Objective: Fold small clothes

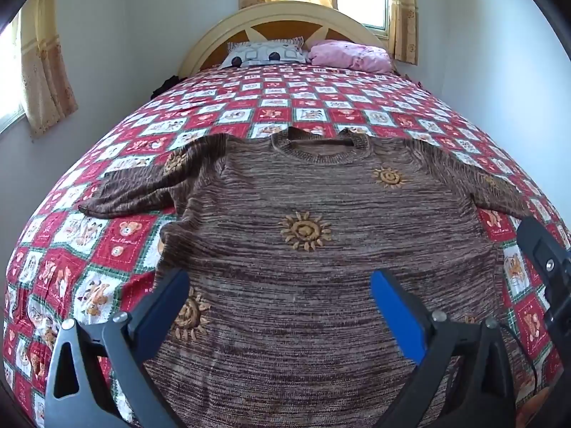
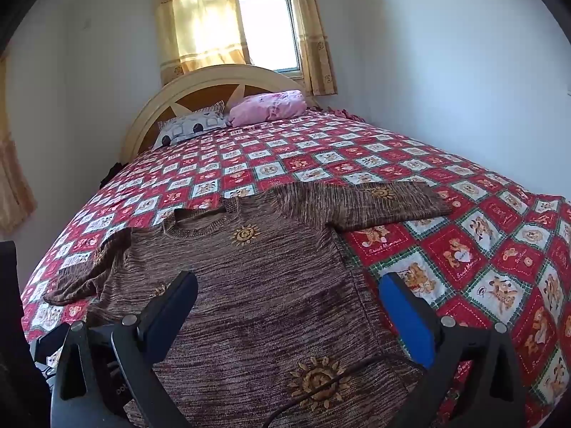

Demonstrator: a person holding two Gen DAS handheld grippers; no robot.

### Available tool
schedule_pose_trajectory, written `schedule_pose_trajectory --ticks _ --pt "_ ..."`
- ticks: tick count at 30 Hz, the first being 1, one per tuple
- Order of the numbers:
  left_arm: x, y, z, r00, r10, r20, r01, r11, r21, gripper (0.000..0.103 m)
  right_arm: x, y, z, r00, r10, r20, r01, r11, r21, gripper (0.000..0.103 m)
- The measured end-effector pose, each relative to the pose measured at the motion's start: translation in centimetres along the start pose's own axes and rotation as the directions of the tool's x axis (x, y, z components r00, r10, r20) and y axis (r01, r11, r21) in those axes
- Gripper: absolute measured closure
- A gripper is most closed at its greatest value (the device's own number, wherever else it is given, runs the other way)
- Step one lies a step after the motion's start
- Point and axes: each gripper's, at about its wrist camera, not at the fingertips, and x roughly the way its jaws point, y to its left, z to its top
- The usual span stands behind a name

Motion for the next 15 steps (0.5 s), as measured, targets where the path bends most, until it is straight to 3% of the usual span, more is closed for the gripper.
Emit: schedule_pose_trajectory --ticks 15 --pt "-0.34 0.62 0.17 1.0 0.0 0.021 0.0 1.0 -0.009 0.0 0.57 0.2 -0.32 1.0 0.003 -0.026 -0.004 1.0 -0.012 0.001"
